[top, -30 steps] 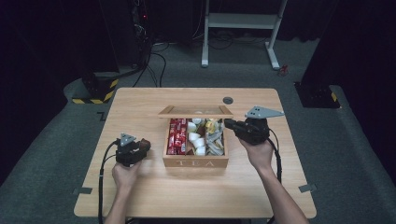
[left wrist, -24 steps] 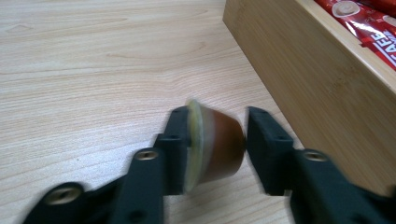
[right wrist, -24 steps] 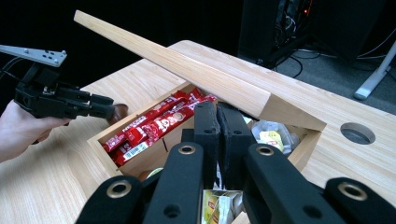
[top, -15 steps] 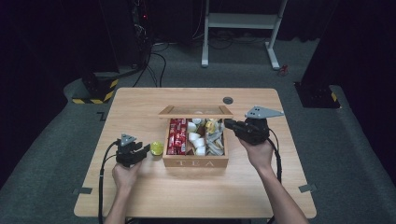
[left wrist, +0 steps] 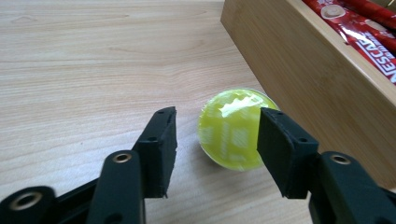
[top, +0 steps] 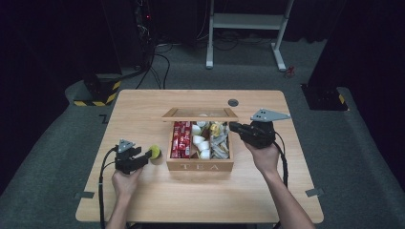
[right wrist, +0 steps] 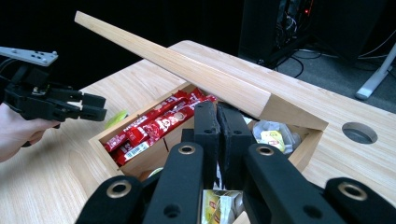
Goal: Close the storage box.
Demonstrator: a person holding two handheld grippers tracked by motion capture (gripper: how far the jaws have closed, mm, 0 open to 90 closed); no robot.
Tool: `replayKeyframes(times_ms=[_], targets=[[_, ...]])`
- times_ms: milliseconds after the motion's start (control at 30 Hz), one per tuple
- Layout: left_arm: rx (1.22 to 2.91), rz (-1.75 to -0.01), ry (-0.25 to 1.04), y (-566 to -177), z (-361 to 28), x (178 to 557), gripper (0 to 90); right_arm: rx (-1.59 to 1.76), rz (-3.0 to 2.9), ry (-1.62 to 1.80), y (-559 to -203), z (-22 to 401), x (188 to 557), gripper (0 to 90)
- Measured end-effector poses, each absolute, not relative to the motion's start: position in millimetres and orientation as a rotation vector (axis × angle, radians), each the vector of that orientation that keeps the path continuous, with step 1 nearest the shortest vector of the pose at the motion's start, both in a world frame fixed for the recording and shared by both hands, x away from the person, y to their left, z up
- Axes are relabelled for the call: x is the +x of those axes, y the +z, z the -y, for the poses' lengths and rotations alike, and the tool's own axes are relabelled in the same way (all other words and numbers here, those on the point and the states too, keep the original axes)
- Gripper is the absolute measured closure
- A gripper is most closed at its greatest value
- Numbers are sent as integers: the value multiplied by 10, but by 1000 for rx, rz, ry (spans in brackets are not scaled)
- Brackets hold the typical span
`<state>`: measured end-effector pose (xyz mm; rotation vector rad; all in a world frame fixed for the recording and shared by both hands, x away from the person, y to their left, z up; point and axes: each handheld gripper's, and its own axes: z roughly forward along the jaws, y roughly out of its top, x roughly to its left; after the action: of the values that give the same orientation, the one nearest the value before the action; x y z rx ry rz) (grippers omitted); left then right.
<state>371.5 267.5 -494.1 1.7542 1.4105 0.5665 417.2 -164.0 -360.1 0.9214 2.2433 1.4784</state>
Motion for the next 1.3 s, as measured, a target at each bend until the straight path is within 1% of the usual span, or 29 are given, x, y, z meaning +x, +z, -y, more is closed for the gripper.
replayKeyframes(times_ms=[200,500,967,1300], targets=[[1731,-1435,579,-4951,-2801,3595,433,924,-2248,1476,-3614,1641,4160,870],[1706,-1484,604,-5035,-2941,3441,421,925,-2252,1479,-3636,1643,4156,869],[1770,-1526,681,-5186,-2941,3344,406,934,-2258,1481,-3703,1643,4115,868],[1793,-1540,709,-5250,-2923,3338,400,939,-2266,1485,-3761,1644,4082,868]])
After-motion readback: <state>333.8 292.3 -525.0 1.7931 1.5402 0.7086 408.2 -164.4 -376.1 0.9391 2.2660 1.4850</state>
